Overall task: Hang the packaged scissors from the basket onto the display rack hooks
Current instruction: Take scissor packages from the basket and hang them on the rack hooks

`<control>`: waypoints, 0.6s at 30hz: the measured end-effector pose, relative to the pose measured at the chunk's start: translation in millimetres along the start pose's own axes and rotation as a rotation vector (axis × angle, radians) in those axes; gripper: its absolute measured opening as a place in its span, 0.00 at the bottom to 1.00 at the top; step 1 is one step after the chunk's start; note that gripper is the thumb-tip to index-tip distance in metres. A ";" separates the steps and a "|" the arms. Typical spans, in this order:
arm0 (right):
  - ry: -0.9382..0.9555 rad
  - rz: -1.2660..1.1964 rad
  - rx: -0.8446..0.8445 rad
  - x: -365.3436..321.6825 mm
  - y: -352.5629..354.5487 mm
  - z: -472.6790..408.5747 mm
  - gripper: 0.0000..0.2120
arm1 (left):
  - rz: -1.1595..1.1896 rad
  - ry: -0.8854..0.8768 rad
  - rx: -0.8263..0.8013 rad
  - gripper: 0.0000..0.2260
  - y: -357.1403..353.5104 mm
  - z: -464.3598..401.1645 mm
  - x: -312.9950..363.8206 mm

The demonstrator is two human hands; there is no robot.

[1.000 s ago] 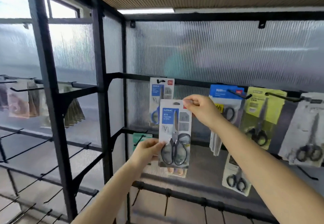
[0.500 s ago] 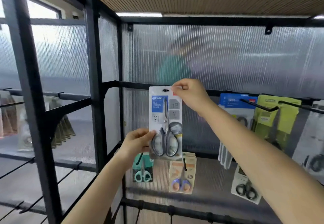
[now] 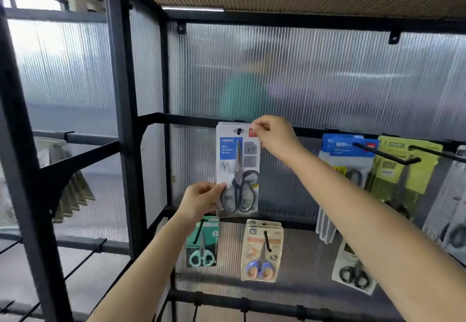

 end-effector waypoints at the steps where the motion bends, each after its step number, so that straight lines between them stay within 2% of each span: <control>1: 0.009 0.020 0.001 1.7 -0.2 -2.8 0.09 | -0.002 0.002 -0.001 0.11 -0.1 -4.6 -0.2; 10: 0.010 0.085 0.087 14.4 3.8 -20.2 0.04 | -0.171 0.049 0.038 0.10 7.4 -43.8 -8.9; 14: 0.003 0.095 0.130 16.3 4.7 -18.4 0.06 | -0.264 0.079 0.088 0.11 10.6 -54.3 -17.9; 18: 0.023 0.118 0.206 18.4 10.9 -4.9 0.08 | -0.369 0.029 0.127 0.14 10.0 -49.5 -17.5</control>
Point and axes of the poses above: each hand's wrist, its own z-axis away from the middle knuckle, its own y-axis out of the back of the hand, x = y × z, the point moved 7 cm from there along -z, towards the middle knuckle, and after that the axes turned 14 degrees about -z, right-handed, at the moved point
